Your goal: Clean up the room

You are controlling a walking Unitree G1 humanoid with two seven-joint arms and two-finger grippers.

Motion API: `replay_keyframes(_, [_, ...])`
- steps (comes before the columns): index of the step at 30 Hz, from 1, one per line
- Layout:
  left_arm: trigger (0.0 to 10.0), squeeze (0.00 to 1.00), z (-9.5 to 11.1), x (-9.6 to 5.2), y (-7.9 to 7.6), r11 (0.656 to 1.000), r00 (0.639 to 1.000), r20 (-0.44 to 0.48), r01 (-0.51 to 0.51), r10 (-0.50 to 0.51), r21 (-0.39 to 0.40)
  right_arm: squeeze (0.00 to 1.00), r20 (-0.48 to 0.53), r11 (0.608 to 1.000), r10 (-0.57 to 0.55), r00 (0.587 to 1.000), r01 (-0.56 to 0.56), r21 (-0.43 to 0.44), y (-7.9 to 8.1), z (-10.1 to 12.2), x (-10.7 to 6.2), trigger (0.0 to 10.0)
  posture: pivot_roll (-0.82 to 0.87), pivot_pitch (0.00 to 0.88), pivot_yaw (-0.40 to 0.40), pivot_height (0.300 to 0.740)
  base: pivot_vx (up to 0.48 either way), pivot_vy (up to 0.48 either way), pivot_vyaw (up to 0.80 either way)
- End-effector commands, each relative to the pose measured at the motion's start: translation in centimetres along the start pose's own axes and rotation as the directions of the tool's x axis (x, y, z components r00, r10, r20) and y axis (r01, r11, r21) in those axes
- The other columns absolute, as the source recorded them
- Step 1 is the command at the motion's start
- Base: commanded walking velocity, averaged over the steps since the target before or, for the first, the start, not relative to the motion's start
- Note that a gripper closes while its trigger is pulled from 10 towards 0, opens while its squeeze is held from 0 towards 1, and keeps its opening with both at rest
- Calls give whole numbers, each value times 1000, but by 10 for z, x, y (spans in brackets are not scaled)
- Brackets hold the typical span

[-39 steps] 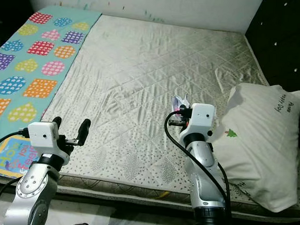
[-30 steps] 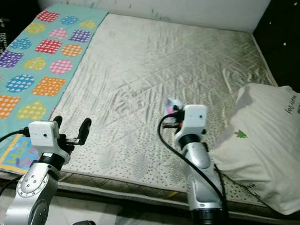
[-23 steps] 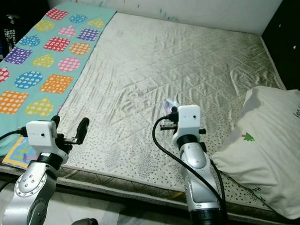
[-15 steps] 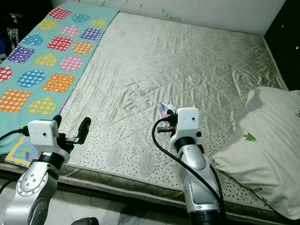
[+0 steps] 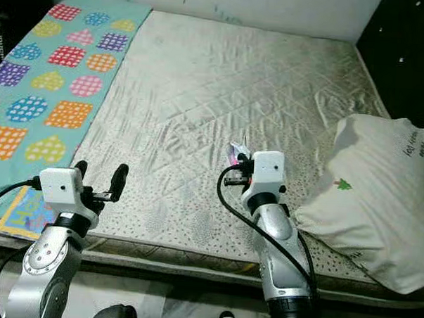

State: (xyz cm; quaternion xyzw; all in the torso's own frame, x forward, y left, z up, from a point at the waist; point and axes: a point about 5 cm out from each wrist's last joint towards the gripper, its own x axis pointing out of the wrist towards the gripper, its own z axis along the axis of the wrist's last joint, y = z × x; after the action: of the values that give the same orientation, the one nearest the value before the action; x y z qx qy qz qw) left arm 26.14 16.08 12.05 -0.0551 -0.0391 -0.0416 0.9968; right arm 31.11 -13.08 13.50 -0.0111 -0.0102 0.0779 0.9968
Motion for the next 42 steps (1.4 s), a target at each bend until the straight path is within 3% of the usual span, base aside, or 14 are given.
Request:
replay_keyframes(1, [10000, 0, -3, -1, 0, 1000, 1000, -10, 5, -4, 6, 0, -7, 999, -20, 1000, 20, -37, -4, -3, 0, 10000, 44, 166, -29, 740, 0, 319, 0])
replay_keyframes(9, [10000, 0, -3, -1, -1, 1000, 1000, -9, 11, -11, 8, 0, -23, 999, -44, 999, 44, 3, -8, -9, 0, 10000, 45, 159, -28, 740, 0, 333, 0])
replay_keyframes(23, [10000, 0, -2, 0, -1, 1000, 1000, -5, 8, -7, 13, 0, -17, 999, -46, 999, 45, -29, -8, -11, 2, 10000, 50, 161, -27, 740, 0, 382, 0])
replay_keyframes(31, [10000, 0, -1, -1, -1, 1000, 1000, -6, 7, -7, 12, 0, -19, 999, -31, 999, 31, 13, -5, -12, 0, 10000, 52, 169, -24, 740, 0, 388, 0])
replay_keyframes(42, [10000, 0, -1, 0, -1, 1000, 1000, -8, 9, -9, 8, 0, -19, 999, -31, 999, 31, 19, -7, -11, 1, 10000, 47, 174, -23, 740, 0, 394, -506])
